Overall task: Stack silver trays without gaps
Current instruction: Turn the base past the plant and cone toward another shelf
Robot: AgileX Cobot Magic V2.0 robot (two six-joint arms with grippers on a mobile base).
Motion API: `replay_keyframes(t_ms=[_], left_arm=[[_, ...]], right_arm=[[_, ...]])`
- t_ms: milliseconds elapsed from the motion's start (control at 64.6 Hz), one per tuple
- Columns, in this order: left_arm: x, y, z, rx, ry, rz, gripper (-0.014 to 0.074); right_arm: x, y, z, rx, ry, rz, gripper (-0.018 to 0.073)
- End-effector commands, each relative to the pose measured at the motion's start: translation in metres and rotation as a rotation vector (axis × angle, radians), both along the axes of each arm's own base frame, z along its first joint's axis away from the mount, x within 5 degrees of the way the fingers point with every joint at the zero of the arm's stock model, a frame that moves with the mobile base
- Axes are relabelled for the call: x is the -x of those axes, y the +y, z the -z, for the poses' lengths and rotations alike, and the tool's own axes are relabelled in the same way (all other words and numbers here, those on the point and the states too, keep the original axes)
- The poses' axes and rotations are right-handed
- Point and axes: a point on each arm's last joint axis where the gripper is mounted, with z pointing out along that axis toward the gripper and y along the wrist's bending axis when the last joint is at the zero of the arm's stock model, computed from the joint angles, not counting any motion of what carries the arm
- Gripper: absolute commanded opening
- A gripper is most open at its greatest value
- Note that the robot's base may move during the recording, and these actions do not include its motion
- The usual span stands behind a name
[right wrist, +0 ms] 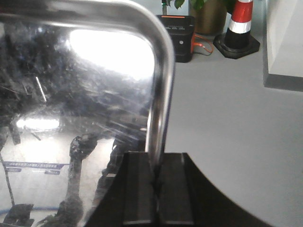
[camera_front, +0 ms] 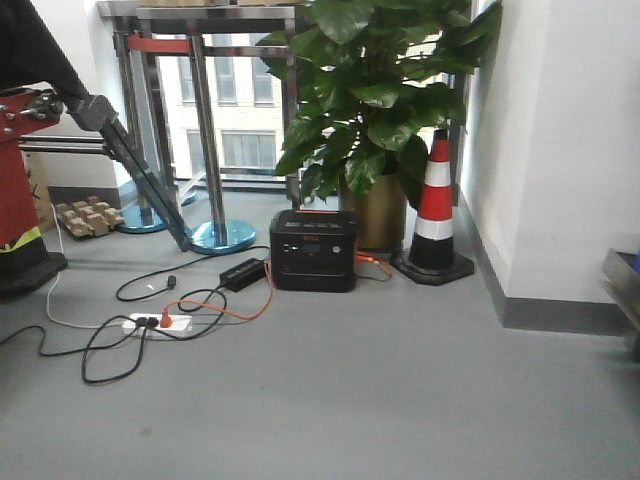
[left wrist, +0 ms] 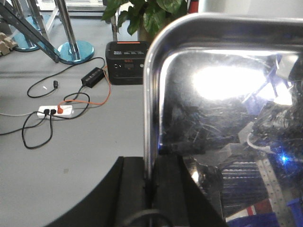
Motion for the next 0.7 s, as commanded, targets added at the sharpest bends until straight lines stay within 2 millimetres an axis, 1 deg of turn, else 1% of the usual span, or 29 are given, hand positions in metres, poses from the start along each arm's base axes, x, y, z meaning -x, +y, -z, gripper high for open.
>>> replay_keyframes(t_ms=[0,681], left_arm=[[0.0028,-0.0119,-0.0082,0.052,-0.057,0.108,-0.0016],[0.0028,-0.0119,-0.0082,0.052,-0.057,0.108,-0.0016]], right_arm=[[0.0033,0.0359,-0.0392,-0.269,-0.359,-0.351,-0.0077],[0.0033,0.0359,-0.0392,-0.269,-0.359,-0.351,-0.0077]])
